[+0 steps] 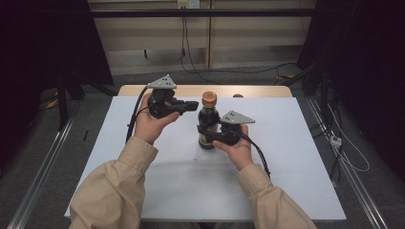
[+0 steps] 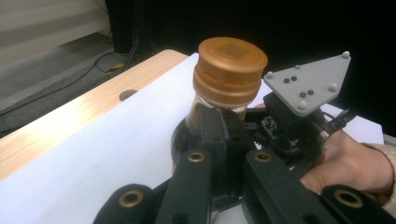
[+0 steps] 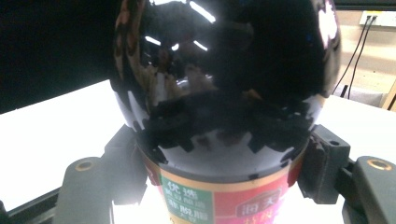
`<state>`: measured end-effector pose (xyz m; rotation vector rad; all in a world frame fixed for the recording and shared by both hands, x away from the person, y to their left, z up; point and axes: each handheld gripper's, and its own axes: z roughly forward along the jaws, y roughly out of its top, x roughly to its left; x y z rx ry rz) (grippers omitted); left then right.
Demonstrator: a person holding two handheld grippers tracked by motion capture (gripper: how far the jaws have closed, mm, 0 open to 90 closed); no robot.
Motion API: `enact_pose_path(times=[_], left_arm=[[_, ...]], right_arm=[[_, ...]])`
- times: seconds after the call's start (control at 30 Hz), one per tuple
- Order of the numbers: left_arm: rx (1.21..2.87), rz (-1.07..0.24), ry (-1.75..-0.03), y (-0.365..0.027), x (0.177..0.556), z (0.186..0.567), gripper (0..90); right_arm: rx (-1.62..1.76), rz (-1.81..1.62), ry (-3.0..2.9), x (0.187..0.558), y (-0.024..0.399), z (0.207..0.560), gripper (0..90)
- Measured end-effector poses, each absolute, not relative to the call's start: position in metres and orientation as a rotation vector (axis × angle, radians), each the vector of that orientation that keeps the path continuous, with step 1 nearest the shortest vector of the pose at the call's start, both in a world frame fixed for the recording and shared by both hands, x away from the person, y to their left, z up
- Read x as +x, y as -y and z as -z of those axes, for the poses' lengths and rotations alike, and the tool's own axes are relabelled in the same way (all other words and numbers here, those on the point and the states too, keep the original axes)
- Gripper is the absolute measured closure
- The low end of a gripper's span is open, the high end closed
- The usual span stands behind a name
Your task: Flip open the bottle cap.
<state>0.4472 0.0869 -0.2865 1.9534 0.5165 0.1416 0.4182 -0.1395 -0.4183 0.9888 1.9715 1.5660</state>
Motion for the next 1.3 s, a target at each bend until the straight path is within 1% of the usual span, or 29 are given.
enact_pose_path(times=[0.6,0.77,0.93,1.3], left_arm=[[1.996,-0.144,-0.506,-0.074,0.453,0.271,90.0],[2.006,-0.164,-0.503,-0.071,0.453,0.269,90.0],[2.001,-0.143,-0.524,-0.069,0.453,0.269,90.0],[2.013,-0.163,-0.531,-0.064,0.452,0.266,90.0]], right_arm=[[0.989,-1.559,-1.977,0.418,0.14,0.419,31.0],[0.996,-1.548,-1.965,0.417,0.139,0.419,31.4],[1.002,-1.543,-1.953,0.417,0.139,0.419,31.7],[1.001,-1.534,-1.961,0.417,0.141,0.419,31.7]])
